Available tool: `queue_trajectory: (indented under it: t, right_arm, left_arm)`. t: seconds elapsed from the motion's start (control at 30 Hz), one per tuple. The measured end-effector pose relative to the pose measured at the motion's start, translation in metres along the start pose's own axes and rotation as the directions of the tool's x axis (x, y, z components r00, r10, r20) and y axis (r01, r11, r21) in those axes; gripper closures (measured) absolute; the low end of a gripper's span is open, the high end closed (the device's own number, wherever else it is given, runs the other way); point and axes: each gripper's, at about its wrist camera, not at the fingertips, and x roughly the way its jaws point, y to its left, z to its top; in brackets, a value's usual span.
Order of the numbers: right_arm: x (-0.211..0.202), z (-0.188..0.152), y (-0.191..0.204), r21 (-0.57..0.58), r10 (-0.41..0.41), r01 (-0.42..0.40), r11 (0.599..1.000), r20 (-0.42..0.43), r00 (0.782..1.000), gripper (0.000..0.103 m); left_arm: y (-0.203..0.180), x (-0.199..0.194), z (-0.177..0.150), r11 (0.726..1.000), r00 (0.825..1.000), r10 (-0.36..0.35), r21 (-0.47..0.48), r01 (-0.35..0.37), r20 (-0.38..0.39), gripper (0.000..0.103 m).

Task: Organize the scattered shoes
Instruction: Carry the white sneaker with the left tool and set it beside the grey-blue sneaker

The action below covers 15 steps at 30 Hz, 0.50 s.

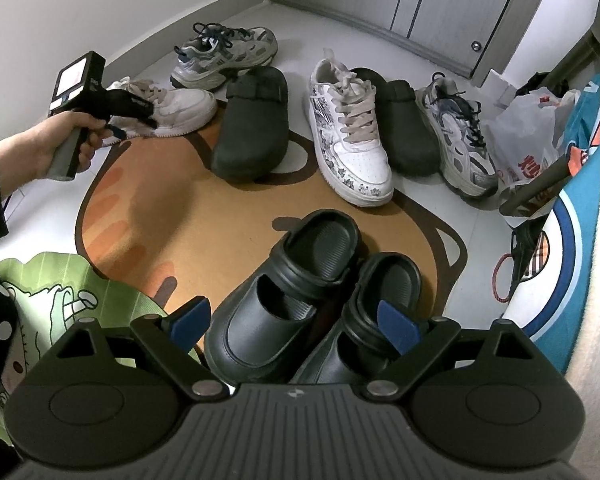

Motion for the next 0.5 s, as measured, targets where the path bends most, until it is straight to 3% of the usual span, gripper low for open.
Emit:
queue_trajectory:
  t: [0.5]
  right_arm:
    - [-0.002,0.001,0.000,0.009,0.022,-0.022,1.000,-0.004,1.000,0.009]
  left_arm:
    - [-0.072,-0.003,0.022,0.985,0.986,-0.162,0.075,0.159,0.044,0.007]
